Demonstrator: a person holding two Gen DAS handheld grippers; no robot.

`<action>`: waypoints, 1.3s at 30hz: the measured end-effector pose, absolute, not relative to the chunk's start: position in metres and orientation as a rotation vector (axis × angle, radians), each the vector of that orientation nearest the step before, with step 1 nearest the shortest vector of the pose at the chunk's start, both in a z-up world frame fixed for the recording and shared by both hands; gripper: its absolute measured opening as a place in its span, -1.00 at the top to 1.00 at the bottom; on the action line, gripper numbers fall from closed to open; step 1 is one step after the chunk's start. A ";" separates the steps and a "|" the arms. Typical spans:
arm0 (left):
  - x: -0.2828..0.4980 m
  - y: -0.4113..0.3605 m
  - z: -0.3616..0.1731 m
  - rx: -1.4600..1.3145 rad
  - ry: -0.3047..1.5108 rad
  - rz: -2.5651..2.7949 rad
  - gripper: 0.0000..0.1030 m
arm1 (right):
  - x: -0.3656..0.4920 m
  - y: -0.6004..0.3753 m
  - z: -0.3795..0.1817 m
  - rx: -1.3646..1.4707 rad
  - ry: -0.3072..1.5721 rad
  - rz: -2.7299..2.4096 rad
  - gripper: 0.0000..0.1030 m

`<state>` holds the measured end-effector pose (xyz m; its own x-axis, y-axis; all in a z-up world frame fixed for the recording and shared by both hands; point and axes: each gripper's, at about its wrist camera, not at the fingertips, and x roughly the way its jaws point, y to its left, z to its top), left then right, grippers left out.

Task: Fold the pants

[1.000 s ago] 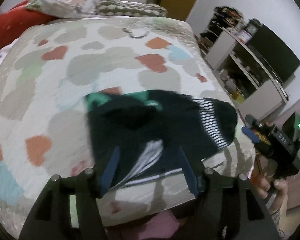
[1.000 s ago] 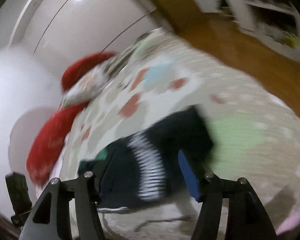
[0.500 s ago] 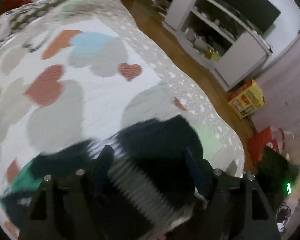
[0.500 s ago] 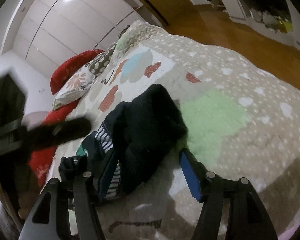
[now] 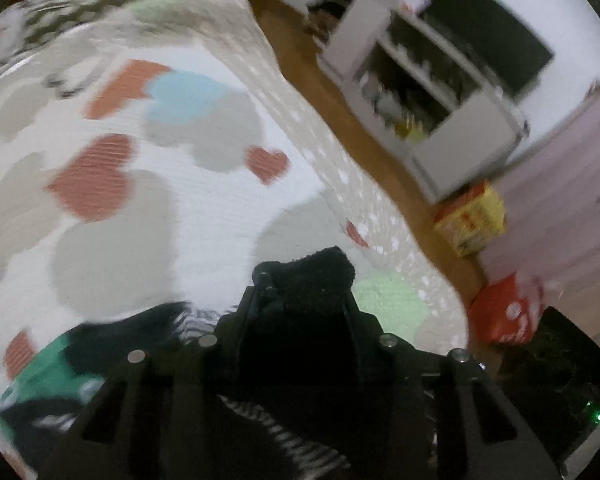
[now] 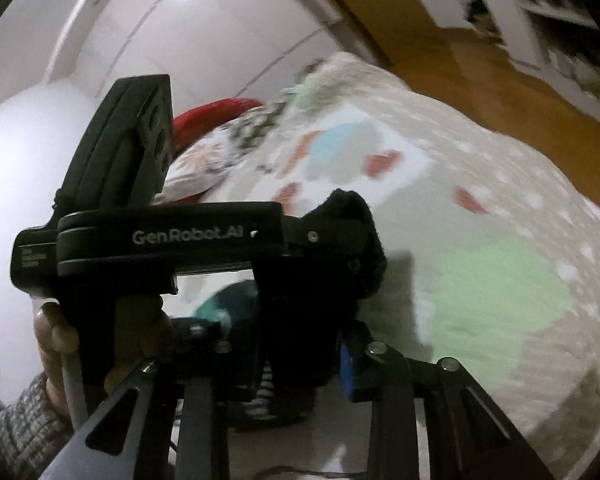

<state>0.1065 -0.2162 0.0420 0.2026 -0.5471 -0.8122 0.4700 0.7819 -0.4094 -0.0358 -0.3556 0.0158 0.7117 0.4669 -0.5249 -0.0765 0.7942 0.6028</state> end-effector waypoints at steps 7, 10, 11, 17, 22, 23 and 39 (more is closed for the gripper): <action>0.078 -0.063 0.056 -0.338 1.040 -0.565 0.24 | -0.033 -0.248 0.061 0.360 0.730 0.542 0.39; 0.067 -0.005 0.037 -0.439 1.053 -0.460 0.22 | -0.032 -0.184 0.054 0.212 0.779 0.620 0.29; 0.061 0.016 0.029 -0.481 1.056 -0.421 0.22 | -0.032 -0.169 0.048 0.173 0.797 0.630 0.18; 0.021 0.092 0.006 -0.642 1.018 -0.305 0.08 | -0.048 -0.118 0.024 0.072 0.931 0.732 -0.12; 0.005 0.101 0.003 -0.666 1.007 -0.245 0.08 | -0.064 -0.139 0.052 0.034 0.857 0.692 -0.18; 0.002 0.097 0.008 -0.660 0.991 -0.233 0.08 | -0.062 -0.143 0.056 0.025 0.842 0.645 -0.17; 0.050 0.009 -0.022 -0.447 1.107 -0.272 0.05 | -0.019 -0.210 0.029 0.109 0.909 0.263 -0.04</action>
<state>0.0504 0.0088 -0.0216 0.4273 -0.4273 -0.7968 -0.0089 0.8793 -0.4762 -0.0194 -0.2101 0.0289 0.5851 0.2709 -0.7644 -0.1795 0.9624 0.2037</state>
